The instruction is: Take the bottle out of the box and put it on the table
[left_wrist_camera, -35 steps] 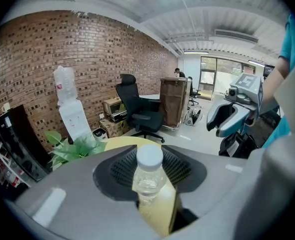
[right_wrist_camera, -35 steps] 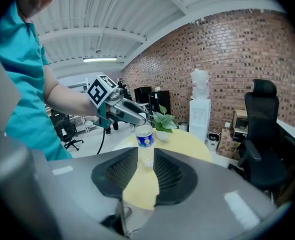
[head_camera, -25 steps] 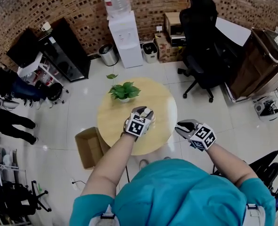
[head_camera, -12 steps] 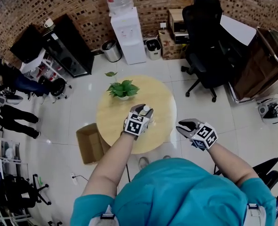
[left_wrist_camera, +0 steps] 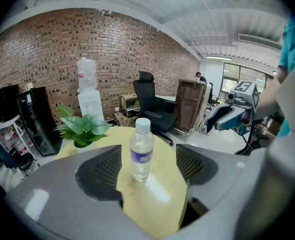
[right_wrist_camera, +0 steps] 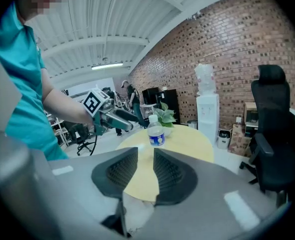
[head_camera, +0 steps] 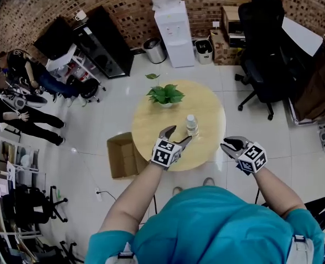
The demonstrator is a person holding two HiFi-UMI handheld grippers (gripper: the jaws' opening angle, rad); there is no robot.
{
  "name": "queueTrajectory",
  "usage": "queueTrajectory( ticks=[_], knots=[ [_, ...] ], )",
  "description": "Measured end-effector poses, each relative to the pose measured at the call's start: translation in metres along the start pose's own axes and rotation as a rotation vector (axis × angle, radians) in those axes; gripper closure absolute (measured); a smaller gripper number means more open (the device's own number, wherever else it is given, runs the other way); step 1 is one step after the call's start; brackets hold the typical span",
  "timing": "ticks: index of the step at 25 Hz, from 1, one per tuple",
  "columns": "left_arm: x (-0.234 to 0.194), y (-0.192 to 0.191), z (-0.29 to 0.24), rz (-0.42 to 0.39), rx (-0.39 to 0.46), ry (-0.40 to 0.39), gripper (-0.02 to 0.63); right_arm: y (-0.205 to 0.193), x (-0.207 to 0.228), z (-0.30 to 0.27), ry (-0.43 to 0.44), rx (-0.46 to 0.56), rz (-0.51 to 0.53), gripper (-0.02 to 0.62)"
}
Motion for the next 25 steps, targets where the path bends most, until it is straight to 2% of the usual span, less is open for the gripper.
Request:
queueTrajectory(
  ticks=[4, 7, 10, 13, 19, 22, 25],
  knots=[
    [0.025, -0.014, 0.056, -0.009, 0.075, -0.015, 0.262, 0.004, -0.019, 0.003, -0.008, 0.027, -0.010, 0.497],
    [0.044, -0.031, 0.103, -0.016, 0.137, -0.033, 0.266, 0.008, -0.051, 0.004, -0.023, 0.048, -0.009, 0.497],
    [0.059, -0.053, 0.160, 0.005, 0.228, -0.056, 0.284, 0.012, -0.103, 0.004, -0.045, 0.067, 0.010, 0.497],
    [0.069, -0.068, 0.227, 0.017, 0.314, -0.088, 0.328, 0.020, -0.170, 0.001, -0.072, 0.082, 0.032, 0.497],
    [0.114, -0.101, 0.349, -0.040, 0.423, -0.164, 0.442, 0.015, -0.300, 0.026, -0.115, 0.112, 0.056, 0.497],
    [0.158, -0.130, 0.387, -0.076, 0.456, -0.175, 0.503, -0.008, -0.350, 0.062, -0.128, 0.138, 0.066, 0.497],
    [0.197, -0.147, 0.406, -0.096, 0.483, -0.179, 0.520, -0.020, -0.377, 0.096, -0.134, 0.157, 0.088, 0.497]
  ],
)
Point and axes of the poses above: the fingertips, and each gripper's own axes: z backward along the fingers, x to its right, y out of its top, the point moved 5 cm from there along z, backward along the fingers, and after that the axes turned 13 degrees about -y, right-handed, at the moved point
